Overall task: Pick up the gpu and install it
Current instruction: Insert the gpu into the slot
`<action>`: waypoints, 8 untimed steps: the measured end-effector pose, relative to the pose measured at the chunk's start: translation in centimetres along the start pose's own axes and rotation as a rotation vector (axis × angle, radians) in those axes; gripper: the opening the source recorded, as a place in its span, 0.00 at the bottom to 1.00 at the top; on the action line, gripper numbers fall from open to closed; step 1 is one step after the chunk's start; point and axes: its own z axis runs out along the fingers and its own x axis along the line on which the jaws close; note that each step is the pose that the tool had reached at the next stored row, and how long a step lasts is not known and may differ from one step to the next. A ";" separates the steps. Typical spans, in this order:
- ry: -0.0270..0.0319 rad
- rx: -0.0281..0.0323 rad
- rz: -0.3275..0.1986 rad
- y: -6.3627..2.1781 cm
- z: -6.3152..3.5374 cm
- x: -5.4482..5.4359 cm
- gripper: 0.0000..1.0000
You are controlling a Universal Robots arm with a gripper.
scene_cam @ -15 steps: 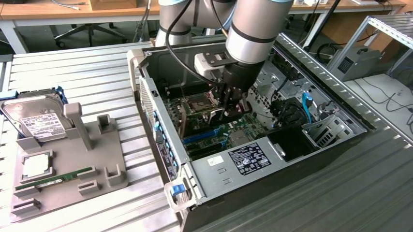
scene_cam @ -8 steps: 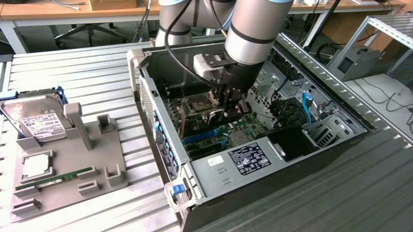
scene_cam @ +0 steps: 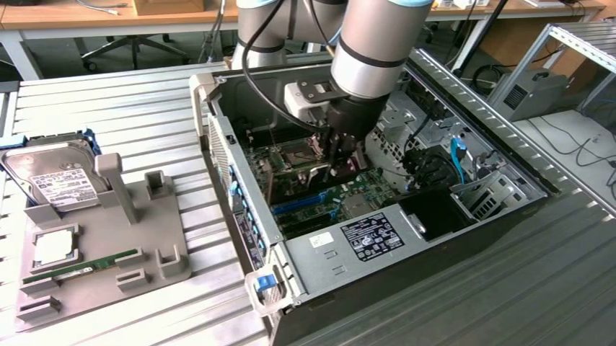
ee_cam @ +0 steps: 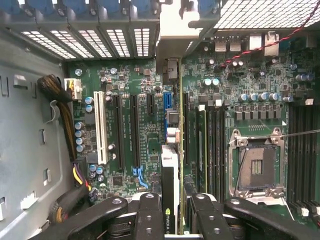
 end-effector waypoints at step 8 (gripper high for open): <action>0.0000 0.0000 0.000 0.20 0.42 0.0 0.27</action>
